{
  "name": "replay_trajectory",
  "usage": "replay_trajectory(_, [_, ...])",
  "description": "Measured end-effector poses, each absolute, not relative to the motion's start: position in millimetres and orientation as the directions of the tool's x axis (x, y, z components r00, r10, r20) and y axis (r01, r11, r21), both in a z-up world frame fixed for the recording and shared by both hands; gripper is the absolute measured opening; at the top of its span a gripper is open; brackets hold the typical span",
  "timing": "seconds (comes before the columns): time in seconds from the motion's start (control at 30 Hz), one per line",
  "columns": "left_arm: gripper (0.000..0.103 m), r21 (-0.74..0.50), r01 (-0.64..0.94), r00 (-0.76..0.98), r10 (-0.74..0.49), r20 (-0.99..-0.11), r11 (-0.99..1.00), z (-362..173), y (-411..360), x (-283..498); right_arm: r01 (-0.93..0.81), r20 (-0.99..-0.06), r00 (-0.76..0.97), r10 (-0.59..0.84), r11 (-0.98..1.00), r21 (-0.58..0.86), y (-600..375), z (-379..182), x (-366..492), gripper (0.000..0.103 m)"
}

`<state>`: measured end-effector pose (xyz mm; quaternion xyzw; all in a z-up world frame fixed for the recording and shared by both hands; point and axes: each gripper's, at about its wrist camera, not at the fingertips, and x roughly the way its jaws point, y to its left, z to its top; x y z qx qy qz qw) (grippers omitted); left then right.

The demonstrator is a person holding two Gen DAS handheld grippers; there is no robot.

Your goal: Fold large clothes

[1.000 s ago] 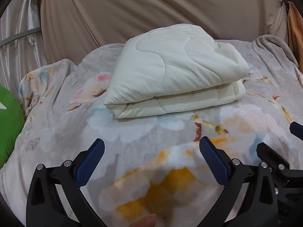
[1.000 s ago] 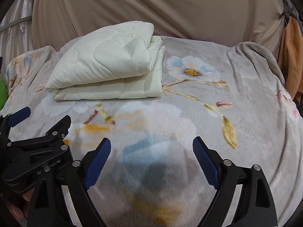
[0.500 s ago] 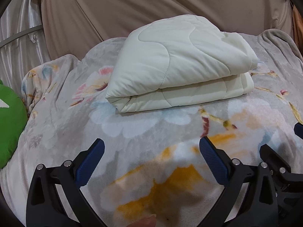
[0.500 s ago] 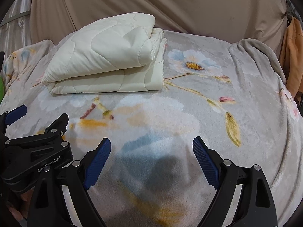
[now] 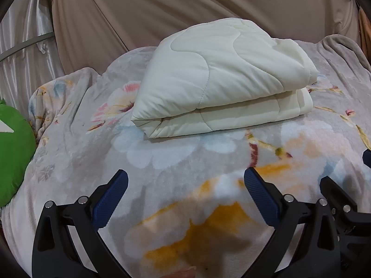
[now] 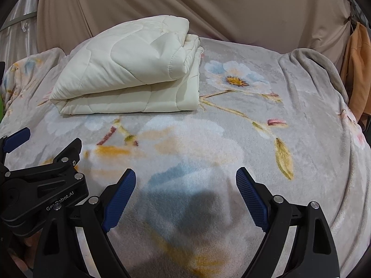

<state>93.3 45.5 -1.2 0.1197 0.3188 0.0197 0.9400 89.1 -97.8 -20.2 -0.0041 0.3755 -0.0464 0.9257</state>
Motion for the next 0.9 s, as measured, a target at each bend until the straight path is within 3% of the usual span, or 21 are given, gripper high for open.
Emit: replay_trajectory(0.9, [0.098, 0.241, 0.039, 0.797, 0.115, -0.593, 0.97, -0.7, 45.4, 92.8, 0.084, -0.691, 0.716, -0.096, 0.995, -0.051, -98.3, -19.4, 87.8, 0.086])
